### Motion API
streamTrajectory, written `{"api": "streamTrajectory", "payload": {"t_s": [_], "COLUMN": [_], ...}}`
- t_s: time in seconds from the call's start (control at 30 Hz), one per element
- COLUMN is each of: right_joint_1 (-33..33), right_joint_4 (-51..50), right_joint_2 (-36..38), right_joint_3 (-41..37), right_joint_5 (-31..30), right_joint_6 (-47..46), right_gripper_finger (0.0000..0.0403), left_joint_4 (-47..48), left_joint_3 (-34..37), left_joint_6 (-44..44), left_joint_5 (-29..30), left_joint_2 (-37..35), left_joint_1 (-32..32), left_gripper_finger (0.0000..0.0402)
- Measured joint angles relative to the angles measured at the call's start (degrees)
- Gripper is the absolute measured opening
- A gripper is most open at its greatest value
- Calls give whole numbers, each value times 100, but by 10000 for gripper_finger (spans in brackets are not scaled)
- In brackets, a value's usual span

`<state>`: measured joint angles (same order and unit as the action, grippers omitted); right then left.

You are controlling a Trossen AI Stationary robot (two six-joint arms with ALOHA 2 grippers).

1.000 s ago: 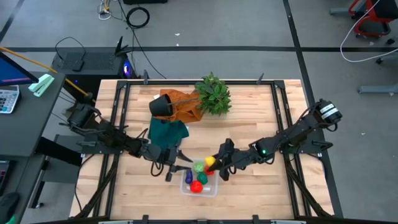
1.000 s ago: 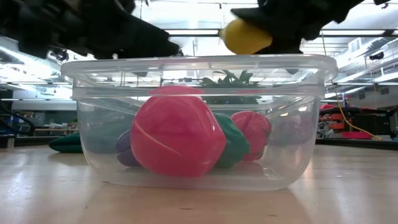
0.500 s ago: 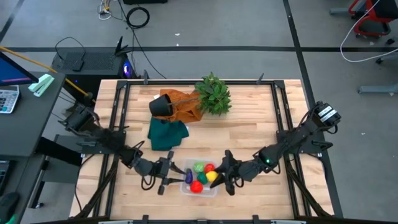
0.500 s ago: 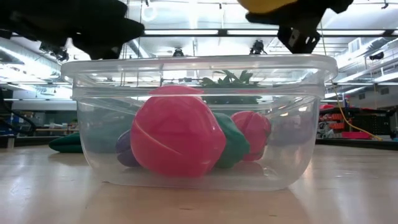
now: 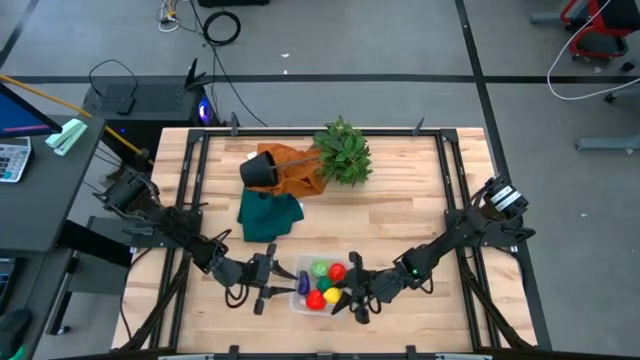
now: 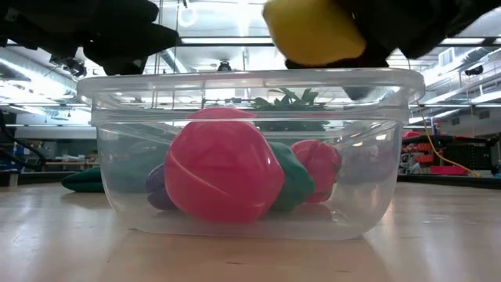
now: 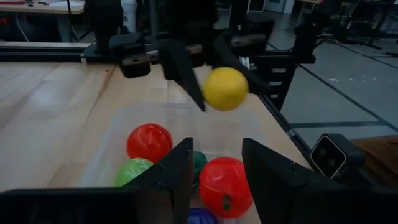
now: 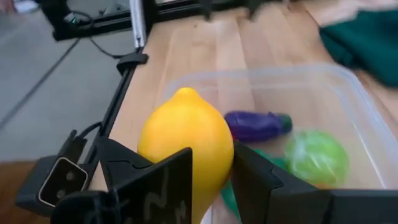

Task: Pick and placing Produce into tupperware
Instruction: Put the yellow lemon into the transparent bin

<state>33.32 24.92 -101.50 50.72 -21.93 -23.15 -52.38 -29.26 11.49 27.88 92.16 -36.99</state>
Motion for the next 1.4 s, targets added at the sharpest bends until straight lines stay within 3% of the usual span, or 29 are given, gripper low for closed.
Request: {"api": "streamTrajectory", "payload": {"t_s": [0.17,0.43,1.4], "right_joint_1": [23,-126,-444], "right_joint_4": [-711,-2213,-2891], "right_joint_2": [-356,-625,-611], "right_joint_3": [684,1619,1646], "right_joint_5": [11,-63,20], "right_joint_6": [733,840,619], "right_gripper_finger": [11,11,11], "left_joint_4": [9,21,129], "left_joint_3": [0,0,0], "left_joint_6": [35,35,139], "left_joint_5": [0,-2,-9], "left_joint_2": [0,0,0], "left_joint_1": [17,17,17], "left_gripper_finger": [140,148,141]}}
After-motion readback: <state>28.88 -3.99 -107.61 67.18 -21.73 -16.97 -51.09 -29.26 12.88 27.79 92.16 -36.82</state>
